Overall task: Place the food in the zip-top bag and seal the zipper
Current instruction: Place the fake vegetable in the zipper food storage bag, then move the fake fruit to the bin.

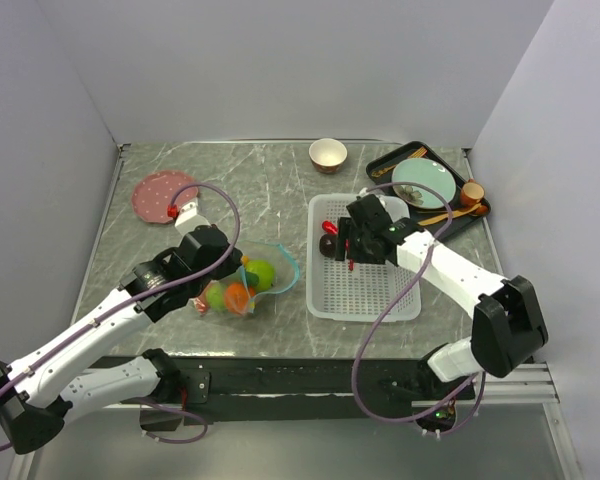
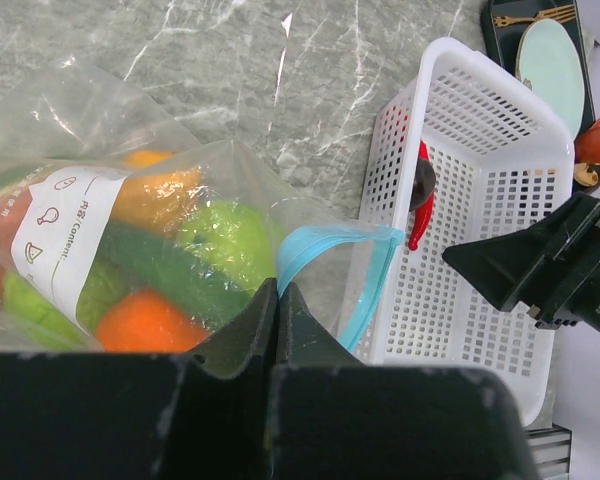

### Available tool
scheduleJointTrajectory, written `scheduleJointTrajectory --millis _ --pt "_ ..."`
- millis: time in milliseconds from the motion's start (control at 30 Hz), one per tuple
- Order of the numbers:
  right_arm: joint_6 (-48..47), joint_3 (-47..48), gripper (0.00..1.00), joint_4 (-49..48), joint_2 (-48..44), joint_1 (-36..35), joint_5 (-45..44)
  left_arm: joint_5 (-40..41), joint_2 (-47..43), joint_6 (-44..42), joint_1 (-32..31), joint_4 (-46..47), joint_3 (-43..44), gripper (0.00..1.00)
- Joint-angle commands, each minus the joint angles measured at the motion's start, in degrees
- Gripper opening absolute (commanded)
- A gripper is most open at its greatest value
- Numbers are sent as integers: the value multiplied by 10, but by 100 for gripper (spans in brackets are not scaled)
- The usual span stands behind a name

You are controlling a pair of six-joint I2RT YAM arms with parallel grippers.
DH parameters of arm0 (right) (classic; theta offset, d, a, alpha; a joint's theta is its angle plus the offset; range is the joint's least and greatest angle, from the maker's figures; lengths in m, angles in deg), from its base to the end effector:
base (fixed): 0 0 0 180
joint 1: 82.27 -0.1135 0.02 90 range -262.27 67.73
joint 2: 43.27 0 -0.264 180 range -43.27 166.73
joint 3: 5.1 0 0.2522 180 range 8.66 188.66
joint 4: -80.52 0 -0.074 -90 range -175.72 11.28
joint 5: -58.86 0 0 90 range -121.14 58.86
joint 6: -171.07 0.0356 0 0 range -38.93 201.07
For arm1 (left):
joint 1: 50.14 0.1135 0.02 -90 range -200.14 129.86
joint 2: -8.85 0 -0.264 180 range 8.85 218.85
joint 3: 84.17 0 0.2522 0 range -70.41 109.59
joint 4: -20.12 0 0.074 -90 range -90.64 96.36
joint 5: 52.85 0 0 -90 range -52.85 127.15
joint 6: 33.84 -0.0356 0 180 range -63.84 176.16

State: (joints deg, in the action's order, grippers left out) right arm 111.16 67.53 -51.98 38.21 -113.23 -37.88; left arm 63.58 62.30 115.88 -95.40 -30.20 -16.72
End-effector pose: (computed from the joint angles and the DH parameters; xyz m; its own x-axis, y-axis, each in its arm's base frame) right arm 0.2514 0.1460 0.2448 -0.8458 0.0732 -0.5284 -0.0359 0.9805 0.1933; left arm 0.1470 -0.1258 0.3239 -0.5415 -0.5522 -0.6339 -0.1666 0.8096 -0.5629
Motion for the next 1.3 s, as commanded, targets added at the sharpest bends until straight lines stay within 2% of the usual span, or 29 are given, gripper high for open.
scheduleJointTrajectory --millis 0,400,800,833,933,967,1033,1133,1267 --pt "-6 40 78 -27 32 9 2 10 -1 8 0 8 4 3" --pt "-2 111 79 -83 156 46 66 16 2 10 0 -2 5 3" --pt "-18 134 76 -92 209 60 107 17 5 2 0 -1 3 3" --pt "-18 133 75 -92 210 60 111 18 4 1 0 0 3 3" --pt "-21 126 61 -99 217 60 135 17 2 -1 0 -2 2 3" --pt "-20 119 51 -103 217 61 140 19 0 -1 0 -1 2 3" --pt "-21 108 42 -110 210 60 146 20 -1 0 0 -3 2 3" --pt "-26 88 36 -108 187 61 142 19 -5 0 0 -3 -2 3" --pt "-35 61 35 -88 139 59 129 17 -7 0 0 2 -6 4"
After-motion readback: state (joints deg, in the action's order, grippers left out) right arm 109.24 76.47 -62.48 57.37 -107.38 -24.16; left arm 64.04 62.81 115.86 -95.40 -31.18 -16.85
